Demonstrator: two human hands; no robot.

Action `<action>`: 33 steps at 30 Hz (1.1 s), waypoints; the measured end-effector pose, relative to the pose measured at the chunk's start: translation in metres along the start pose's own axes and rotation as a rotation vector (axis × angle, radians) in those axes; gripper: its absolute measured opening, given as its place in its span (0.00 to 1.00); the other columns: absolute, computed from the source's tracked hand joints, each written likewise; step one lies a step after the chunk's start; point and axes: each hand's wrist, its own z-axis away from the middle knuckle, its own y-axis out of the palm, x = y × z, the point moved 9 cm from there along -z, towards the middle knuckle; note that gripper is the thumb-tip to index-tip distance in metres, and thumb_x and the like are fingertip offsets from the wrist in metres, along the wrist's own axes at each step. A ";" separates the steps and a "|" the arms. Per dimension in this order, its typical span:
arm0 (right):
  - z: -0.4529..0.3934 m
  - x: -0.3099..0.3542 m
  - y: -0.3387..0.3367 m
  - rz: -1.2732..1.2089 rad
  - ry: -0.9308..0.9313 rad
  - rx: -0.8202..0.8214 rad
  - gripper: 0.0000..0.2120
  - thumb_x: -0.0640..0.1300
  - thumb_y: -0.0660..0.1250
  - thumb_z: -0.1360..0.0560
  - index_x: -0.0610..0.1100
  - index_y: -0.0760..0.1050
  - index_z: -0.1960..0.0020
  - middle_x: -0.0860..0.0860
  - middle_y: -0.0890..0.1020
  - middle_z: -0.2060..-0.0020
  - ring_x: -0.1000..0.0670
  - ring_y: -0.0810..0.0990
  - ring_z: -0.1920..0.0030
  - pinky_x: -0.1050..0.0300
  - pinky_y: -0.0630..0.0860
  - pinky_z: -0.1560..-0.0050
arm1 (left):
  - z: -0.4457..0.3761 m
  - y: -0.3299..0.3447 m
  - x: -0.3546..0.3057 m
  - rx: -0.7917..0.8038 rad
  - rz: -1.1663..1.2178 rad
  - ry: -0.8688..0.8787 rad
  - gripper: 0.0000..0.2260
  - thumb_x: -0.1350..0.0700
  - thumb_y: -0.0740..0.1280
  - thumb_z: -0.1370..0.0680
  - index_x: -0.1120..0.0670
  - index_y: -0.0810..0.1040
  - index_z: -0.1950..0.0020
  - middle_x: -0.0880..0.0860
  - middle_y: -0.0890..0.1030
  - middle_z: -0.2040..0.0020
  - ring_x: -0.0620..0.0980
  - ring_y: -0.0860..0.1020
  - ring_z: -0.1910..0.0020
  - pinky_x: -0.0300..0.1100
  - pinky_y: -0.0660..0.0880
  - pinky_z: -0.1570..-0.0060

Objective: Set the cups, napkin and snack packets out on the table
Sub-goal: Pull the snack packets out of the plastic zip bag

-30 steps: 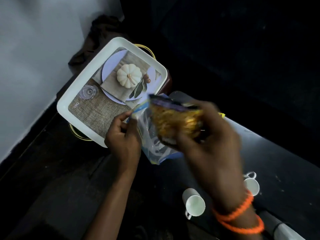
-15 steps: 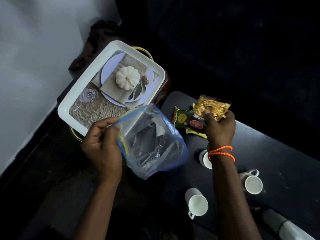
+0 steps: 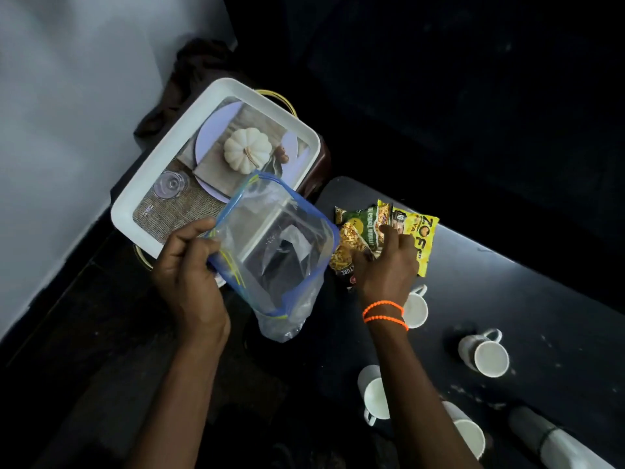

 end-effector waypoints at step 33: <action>-0.019 -0.064 -0.112 -0.435 -0.109 0.303 0.13 0.26 0.69 0.29 0.39 0.87 0.54 0.52 0.81 0.51 0.57 0.78 0.53 0.77 0.69 0.50 | 0.170 0.232 0.092 0.961 -0.265 -0.574 0.22 0.65 0.74 0.24 0.57 0.78 0.30 0.57 0.87 0.43 0.59 0.85 0.44 0.53 0.83 0.43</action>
